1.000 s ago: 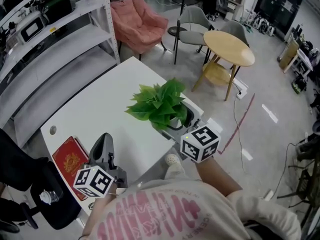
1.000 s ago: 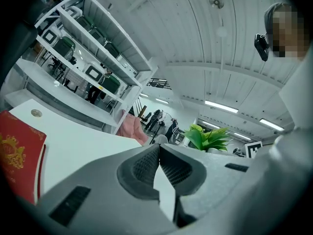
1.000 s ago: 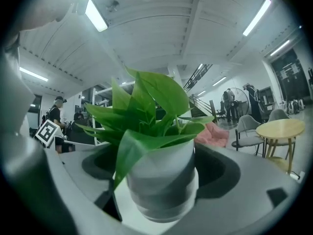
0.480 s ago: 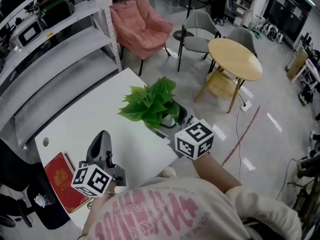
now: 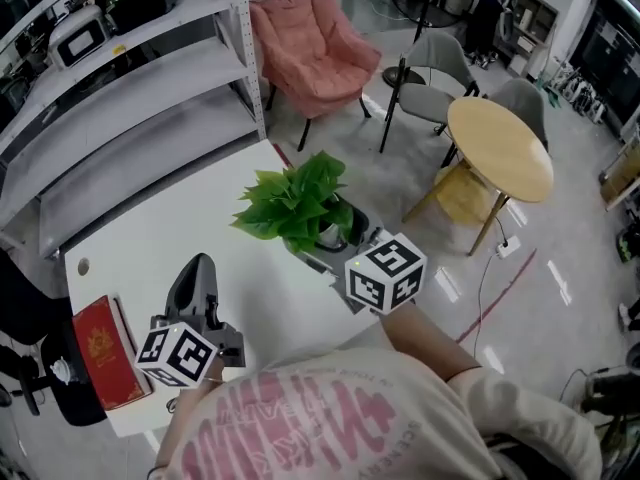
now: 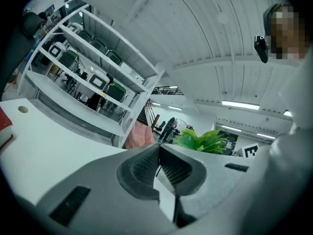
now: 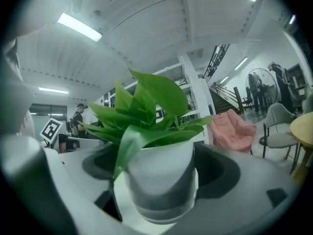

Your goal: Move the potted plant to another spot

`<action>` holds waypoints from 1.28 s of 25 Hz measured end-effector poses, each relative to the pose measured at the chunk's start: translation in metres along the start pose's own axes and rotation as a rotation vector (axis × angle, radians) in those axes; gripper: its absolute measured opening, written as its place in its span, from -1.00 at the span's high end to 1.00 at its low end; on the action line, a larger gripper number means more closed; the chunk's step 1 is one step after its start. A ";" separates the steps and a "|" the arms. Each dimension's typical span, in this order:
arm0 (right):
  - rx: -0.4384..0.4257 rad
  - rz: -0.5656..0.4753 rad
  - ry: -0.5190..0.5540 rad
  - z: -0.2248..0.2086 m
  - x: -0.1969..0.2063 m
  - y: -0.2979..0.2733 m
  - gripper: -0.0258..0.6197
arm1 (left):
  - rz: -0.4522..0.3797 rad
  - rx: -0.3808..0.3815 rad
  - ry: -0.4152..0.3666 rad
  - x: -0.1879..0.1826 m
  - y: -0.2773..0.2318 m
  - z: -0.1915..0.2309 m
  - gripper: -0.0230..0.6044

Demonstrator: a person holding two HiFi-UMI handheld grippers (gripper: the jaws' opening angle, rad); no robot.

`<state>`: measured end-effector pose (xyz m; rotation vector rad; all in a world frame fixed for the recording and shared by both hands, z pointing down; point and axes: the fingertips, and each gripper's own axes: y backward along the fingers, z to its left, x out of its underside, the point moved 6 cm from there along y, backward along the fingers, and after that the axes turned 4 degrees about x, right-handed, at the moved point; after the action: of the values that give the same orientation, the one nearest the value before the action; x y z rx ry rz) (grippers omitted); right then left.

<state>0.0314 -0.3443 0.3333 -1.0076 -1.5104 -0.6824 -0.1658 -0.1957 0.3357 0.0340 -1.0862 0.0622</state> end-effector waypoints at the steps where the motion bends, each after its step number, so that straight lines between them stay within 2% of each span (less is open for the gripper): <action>1: -0.013 0.004 -0.006 -0.004 0.004 -0.002 -0.61 | -0.005 -0.011 -0.005 0.002 0.000 -0.001 0.91; 9: -0.078 0.063 -0.047 -0.032 0.040 -0.029 -0.61 | -0.024 -0.151 0.007 0.026 0.013 0.014 0.91; 12: -0.099 0.081 -0.049 -0.038 0.047 -0.036 -0.61 | -0.022 -0.182 0.008 0.032 0.017 0.013 0.91; 20: -0.120 0.118 -0.072 -0.051 0.066 -0.048 -0.60 | -0.014 -0.222 0.043 0.037 0.034 0.015 0.91; 26: -0.138 0.166 -0.076 -0.060 0.088 -0.054 -0.60 | -0.007 -0.166 0.055 0.041 0.024 0.013 0.91; 32: -0.125 0.195 -0.091 -0.060 0.094 -0.054 -0.60 | 0.073 -0.209 0.086 0.050 0.021 0.017 0.91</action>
<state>0.0135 -0.3998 0.4430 -1.2772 -1.4379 -0.6042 -0.1588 -0.1743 0.3878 -0.1947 -1.0029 0.0160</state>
